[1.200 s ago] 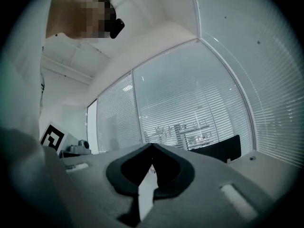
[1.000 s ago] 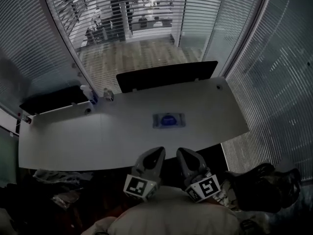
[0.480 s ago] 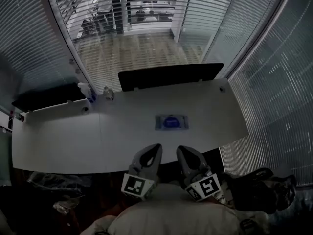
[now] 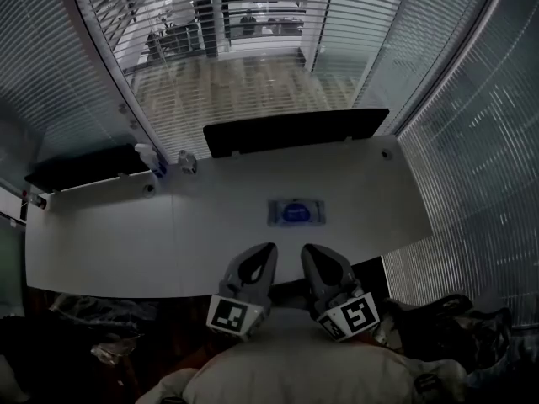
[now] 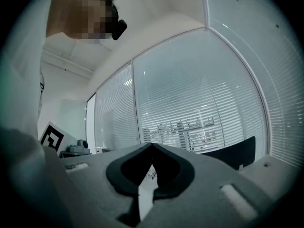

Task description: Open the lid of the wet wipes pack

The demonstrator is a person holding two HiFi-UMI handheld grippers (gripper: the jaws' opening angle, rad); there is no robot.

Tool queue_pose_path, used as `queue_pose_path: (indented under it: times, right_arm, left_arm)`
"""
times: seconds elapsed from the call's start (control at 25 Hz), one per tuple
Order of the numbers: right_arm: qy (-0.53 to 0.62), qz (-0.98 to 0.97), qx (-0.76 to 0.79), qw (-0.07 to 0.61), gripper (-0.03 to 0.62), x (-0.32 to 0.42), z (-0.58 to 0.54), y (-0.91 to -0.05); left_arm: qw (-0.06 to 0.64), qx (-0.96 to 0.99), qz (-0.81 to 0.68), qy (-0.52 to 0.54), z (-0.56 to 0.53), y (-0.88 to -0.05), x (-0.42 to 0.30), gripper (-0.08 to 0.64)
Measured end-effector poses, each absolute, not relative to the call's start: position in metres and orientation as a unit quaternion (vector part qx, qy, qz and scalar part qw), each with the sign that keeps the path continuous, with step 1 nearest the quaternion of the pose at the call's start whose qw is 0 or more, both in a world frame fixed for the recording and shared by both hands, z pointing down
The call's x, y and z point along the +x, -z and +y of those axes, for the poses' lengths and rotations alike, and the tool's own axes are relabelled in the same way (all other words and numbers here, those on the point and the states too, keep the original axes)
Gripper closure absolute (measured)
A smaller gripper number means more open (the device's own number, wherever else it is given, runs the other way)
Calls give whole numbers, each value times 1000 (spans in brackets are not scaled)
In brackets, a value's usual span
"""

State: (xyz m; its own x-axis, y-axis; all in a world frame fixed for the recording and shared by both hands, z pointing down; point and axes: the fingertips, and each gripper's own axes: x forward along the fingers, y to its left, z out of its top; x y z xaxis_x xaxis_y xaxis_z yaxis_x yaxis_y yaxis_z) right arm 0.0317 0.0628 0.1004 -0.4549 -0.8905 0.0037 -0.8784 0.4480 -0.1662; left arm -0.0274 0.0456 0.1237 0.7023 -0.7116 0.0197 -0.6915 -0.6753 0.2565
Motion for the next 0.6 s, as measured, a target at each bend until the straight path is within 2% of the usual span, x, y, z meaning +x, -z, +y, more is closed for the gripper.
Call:
queue_pose_path:
  times: [0.36,0.6]
  right_arm:
    - [49,854,-514,61,592,66,50,-91]
    - [49,856,-513,53,592,85,32,-93]
  left_arm:
    - [90,918,-384,48,32,-108,10,557]
    - [101,920,-378,29,13,-119,30,557]
